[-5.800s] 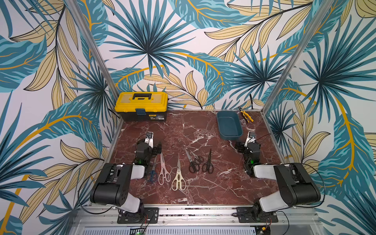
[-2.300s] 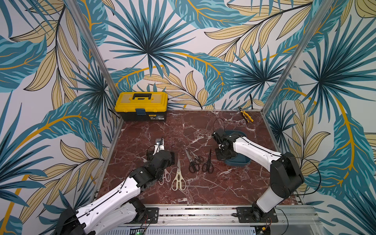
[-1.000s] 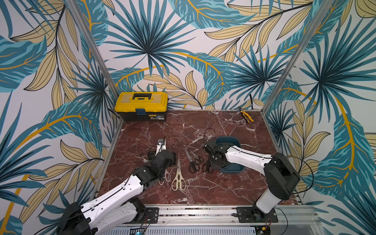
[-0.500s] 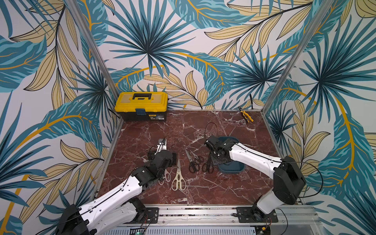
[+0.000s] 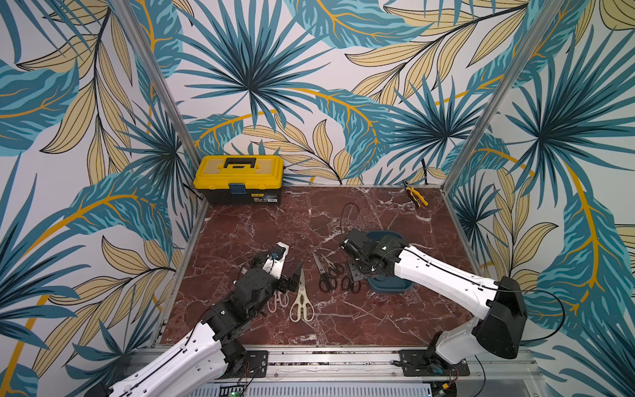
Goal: Put the scissors into the storage box
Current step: Move the storage box to the center of the board, then pick up the scissors from the center of the board.
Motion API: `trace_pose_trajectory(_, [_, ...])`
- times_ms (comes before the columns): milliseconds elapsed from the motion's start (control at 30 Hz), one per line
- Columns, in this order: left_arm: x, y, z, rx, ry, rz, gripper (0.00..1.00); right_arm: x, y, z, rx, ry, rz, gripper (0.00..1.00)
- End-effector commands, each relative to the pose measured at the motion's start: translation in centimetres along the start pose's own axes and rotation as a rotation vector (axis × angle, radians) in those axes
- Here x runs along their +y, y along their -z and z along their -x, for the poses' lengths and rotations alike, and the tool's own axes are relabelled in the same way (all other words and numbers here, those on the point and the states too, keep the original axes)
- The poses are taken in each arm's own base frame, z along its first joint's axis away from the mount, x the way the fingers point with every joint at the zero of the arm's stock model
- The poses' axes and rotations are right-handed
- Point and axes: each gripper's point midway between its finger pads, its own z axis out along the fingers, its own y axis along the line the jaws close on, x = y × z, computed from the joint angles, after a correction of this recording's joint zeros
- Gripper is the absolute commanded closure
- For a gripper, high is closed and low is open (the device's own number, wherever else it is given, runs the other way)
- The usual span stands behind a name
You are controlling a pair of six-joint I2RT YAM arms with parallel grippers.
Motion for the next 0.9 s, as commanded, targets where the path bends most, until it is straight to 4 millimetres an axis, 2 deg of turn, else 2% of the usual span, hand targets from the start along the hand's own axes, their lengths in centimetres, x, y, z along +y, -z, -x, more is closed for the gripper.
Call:
trace_pose_trajectory(0, [-1.4, 0.5, 0.4, -0.09, -0.03, -0.085, 0.0, 1.6, -1.2, -1.4, 0.078, 0.004, 0.014, 0.34])
trace_pose_trajectory(200, [-2.0, 1.5, -0.7, -0.142, -0.036, -0.136, 0.0, 3.6, -3.0, -2.0, 0.138, -0.006, 0.041, 0.34])
trace_pose_trajectory(367, [-1.6, 2.4, -1.3, -0.193, 0.0, -0.127, 0.0, 4.4, -3.8, -2.5, 0.169, -0.039, 0.06, 0.35])
trace_pose_trajectory(467, [-0.9, 3.3, 0.4, -0.236, 0.04, -0.104, 0.0, 4.6, -4.4, -2.7, 0.187, -0.05, 0.058, 0.35])
trace_pose_trajectory(500, [-0.7, 3.8, 1.5, -0.251, 0.058, -0.099, 0.0, 4.7, -4.5, -2.8, 0.193, -0.052, 0.058, 0.35])
trace_pose_trajectory(567, [-0.5, 5.4, 4.9, -0.289, 0.083, -0.113, 0.0, 4.9, -4.7, -2.9, 0.202, -0.062, 0.061, 0.36])
trace_pose_trajectory(633, [0.6, 6.5, 7.3, -0.277, 0.104, -0.067, 0.0, 4.9, -4.8, -3.0, 0.207, -0.07, 0.058, 0.37])
trace_pose_trajectory(700, [1.5, 6.9, 7.8, -0.201, 0.082, -0.019, 0.0, 4.8, -5.0, -3.1, 0.211, -0.078, 0.051, 0.37])
trace_pose_trajectory(733, [1.6, 7.0, 7.5, -0.132, 0.051, -0.015, 0.0, 4.8, -5.1, -3.2, 0.213, -0.084, 0.045, 0.37])
trace_pose_trajectory(800, [0.8, 7.4, 6.8, -0.037, -0.007, -0.061, 0.0, 4.6, -5.3, -3.4, 0.217, -0.092, 0.037, 0.38])
trace_pose_trajectory(867, [-0.5, 7.3, 5.1, 0.026, -0.079, -0.139, 0.0, 4.3, -5.4, -3.6, 0.215, -0.097, 0.021, 0.38])
